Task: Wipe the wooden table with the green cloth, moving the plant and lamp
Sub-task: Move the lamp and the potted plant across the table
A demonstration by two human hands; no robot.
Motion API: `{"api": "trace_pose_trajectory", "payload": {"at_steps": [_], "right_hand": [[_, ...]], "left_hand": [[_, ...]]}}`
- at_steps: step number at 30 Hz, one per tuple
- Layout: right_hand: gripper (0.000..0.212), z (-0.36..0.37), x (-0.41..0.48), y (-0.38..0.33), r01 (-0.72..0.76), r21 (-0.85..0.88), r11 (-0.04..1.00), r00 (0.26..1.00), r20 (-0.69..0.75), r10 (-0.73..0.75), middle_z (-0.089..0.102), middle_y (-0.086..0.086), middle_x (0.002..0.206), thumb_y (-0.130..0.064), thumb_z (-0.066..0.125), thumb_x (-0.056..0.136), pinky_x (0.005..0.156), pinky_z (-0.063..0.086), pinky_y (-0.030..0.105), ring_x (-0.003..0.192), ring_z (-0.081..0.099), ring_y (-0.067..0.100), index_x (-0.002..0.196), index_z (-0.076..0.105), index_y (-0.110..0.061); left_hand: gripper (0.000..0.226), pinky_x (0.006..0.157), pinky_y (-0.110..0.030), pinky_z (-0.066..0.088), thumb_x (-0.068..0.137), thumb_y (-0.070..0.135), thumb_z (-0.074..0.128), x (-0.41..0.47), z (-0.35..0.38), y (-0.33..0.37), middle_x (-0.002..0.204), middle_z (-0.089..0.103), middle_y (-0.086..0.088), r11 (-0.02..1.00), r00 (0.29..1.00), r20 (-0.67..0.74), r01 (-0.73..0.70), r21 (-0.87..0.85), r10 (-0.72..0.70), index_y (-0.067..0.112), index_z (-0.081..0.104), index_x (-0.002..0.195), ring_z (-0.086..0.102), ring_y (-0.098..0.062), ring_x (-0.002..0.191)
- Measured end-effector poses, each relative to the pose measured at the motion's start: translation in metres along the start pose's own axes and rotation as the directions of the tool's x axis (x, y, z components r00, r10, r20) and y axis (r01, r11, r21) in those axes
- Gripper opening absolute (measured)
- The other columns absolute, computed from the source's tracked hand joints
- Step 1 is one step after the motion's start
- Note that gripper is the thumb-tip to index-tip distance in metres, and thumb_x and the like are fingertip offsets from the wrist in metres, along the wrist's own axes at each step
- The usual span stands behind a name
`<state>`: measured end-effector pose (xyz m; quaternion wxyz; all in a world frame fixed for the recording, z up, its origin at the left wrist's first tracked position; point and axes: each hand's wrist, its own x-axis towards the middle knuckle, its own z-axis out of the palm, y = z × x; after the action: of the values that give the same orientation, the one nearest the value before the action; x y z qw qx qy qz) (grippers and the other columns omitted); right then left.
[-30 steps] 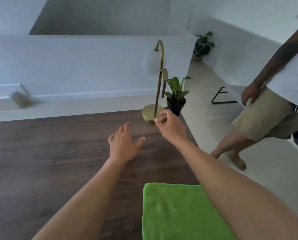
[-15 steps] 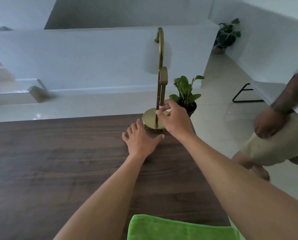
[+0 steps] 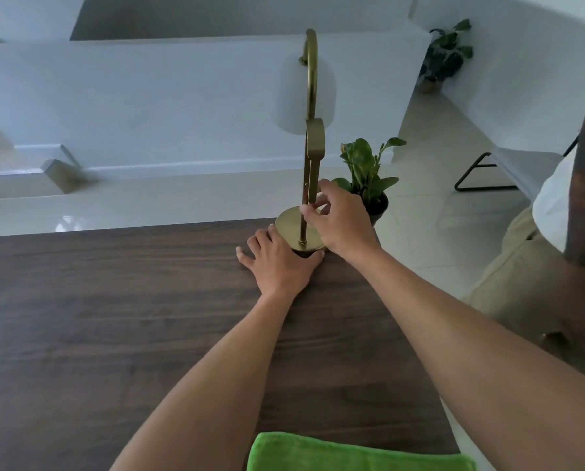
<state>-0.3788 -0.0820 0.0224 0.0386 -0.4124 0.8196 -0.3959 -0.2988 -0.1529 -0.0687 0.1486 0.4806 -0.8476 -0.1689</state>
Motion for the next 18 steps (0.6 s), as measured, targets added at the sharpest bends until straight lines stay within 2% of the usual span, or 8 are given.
{"api": "trace_pose_trajectory", "payload": {"at_steps": [9,18], "right_hand": [[0.015,0.023,0.002,-0.041,0.055,0.042,0.998,0.997,0.048,-0.057,0.067,-0.007,0.090,-0.030,0.067,0.091,0.072,0.057,0.031,0.078,0.067,0.015,0.092,0.052,-0.029],[0.012,0.092,0.004,-0.137,0.103,0.161,0.982,0.983,0.137,-0.126,0.064,-0.011,0.084,-0.026,0.069,0.089,0.073,0.056,0.030,0.076,0.064,0.011,0.093,0.057,-0.028]], "left_hand": [[0.102,0.114,-0.061,0.014,0.062,0.081,0.056,0.005,-0.028,-0.041,0.133,0.044,-0.008,1.000,0.998,-0.055,0.009,0.012,-0.009,0.015,0.036,0.137,0.035,-0.030,0.129],[0.100,0.113,-0.061,0.015,0.062,0.079,0.057,0.017,-0.099,-0.145,0.129,0.045,-0.009,0.996,0.990,-0.115,0.083,0.038,-0.079,0.012,0.038,0.134,0.036,-0.031,0.127]]}}
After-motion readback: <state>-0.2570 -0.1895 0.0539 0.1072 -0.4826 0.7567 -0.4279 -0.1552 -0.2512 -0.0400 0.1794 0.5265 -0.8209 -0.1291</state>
